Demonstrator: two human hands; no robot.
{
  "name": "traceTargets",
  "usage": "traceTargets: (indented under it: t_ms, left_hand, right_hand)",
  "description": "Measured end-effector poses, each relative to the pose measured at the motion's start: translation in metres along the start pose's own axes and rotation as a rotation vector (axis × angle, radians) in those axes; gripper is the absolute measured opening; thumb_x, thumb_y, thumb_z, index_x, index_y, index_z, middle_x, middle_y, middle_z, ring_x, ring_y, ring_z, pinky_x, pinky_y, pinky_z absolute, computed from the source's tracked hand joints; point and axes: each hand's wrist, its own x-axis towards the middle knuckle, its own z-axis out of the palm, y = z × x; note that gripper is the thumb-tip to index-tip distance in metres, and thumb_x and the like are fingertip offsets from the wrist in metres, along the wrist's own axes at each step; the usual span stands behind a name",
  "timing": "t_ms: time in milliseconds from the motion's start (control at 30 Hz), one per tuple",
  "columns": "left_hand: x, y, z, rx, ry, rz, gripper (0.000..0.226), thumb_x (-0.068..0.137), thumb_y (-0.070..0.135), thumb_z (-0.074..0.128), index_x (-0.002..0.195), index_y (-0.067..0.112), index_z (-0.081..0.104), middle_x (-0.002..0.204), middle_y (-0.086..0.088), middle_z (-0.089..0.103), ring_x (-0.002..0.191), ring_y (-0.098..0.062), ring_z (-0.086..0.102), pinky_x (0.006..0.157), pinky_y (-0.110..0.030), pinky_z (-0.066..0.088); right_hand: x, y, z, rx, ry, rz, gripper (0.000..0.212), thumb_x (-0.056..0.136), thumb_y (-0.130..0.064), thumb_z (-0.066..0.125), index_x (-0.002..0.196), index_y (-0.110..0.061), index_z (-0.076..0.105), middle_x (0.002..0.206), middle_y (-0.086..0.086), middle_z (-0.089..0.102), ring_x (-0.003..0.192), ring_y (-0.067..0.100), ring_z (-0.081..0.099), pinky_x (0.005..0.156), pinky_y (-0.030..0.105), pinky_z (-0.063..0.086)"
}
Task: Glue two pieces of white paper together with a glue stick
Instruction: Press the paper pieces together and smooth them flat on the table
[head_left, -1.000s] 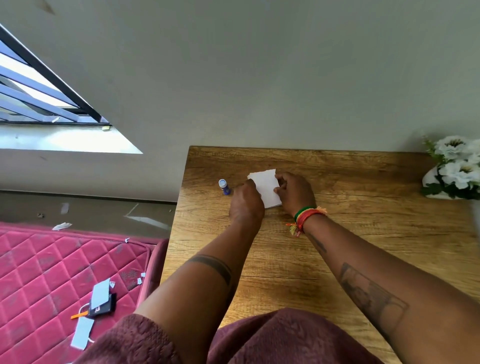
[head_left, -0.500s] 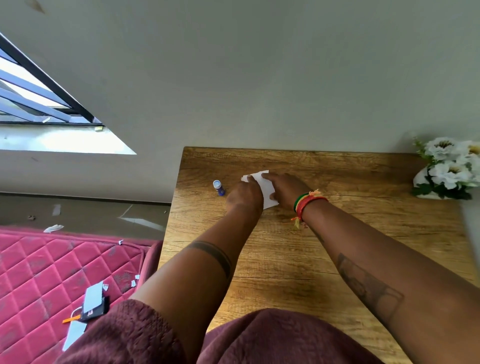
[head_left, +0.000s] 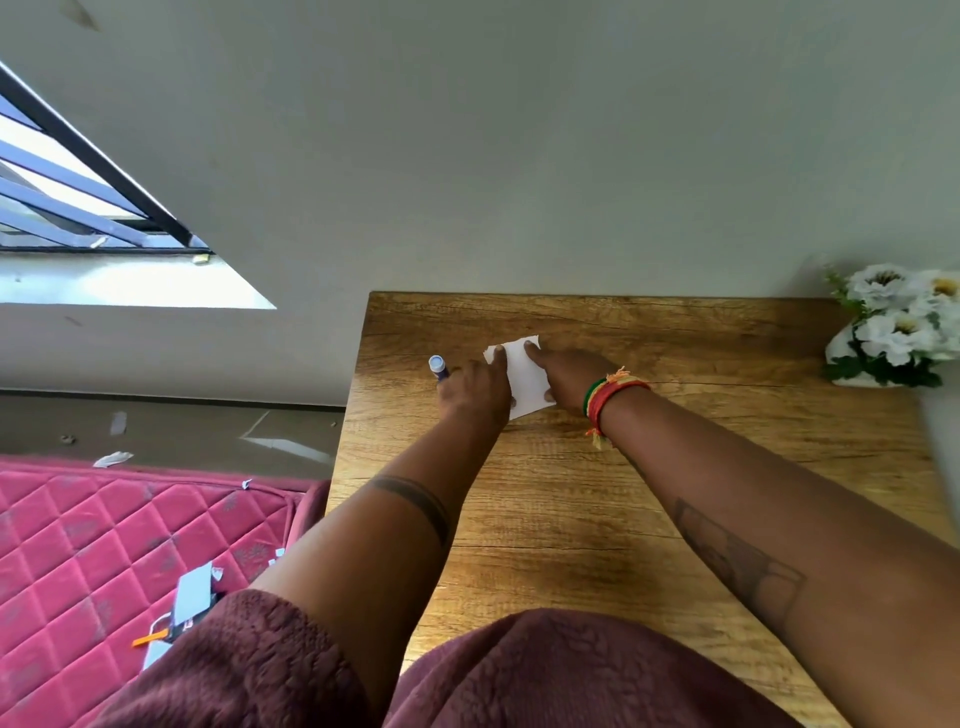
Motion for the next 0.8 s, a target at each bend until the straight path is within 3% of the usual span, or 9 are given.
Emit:
traceTargets:
  t_ms: [200,367,467,600,800]
  left_hand:
    - [-0.006,0.001,-0.001,0.101,0.065,0.005,0.074,0.095,0.041,0.067,0.154,0.014,0.032,0.143,-0.023,0.042,0.127,-0.041,0.049,0.1,-0.048,0.044]
    - [-0.023,0.003,0.018,0.131,0.202,0.219,0.049,0.095,0.024,0.057,0.142,0.012,0.046,0.142,-0.014,0.047,0.126,-0.037,0.045,0.104,-0.048,0.039]
    - [-0.026,0.003,0.027,0.116,0.217,0.256,0.056,0.096,0.022,0.049,0.15,0.011,0.039,0.151,-0.011,0.04,0.134,-0.036,0.039,0.111,-0.05,0.032]
    - [-0.027,0.005,0.034,0.189,0.168,0.272,0.068,0.099,0.03,0.042,0.16,0.007,0.021,0.166,-0.017,0.019,0.151,-0.041,0.014,0.122,-0.059,0.009]
    - [-0.026,0.009,0.038,0.204,0.115,0.258,0.072,0.101,0.028,0.034,0.162,0.006,0.004,0.17,-0.019,0.0,0.155,-0.043,-0.009,0.121,-0.059,-0.01]
  right_hand:
    - [-0.003,-0.014,0.004,0.013,0.032,0.091,0.069,0.102,-0.03,0.042,0.163,-0.023,0.01,0.159,0.014,0.038,0.131,0.036,0.053,0.103,0.043,0.045]
    - [-0.01,-0.015,0.005,0.024,0.021,0.116,0.08,0.096,-0.022,0.051,0.163,-0.024,0.007,0.155,0.015,0.044,0.124,0.036,0.058,0.098,0.044,0.052]
    - [-0.014,-0.011,0.008,0.04,0.034,0.143,0.082,0.095,-0.022,0.054,0.163,-0.024,0.008,0.152,0.014,0.048,0.12,0.034,0.06,0.095,0.042,0.054]
    - [-0.016,-0.001,0.006,0.102,-0.013,0.162,0.087,0.095,-0.021,0.06,0.163,-0.028,0.006,0.153,0.012,0.048,0.121,0.032,0.06,0.091,0.035,0.049]
    - [-0.019,-0.003,0.008,0.126,0.088,0.098,0.08,0.097,-0.029,0.055,0.16,-0.04,0.008,0.149,0.016,0.051,0.12,0.036,0.059,0.092,0.038,0.052]
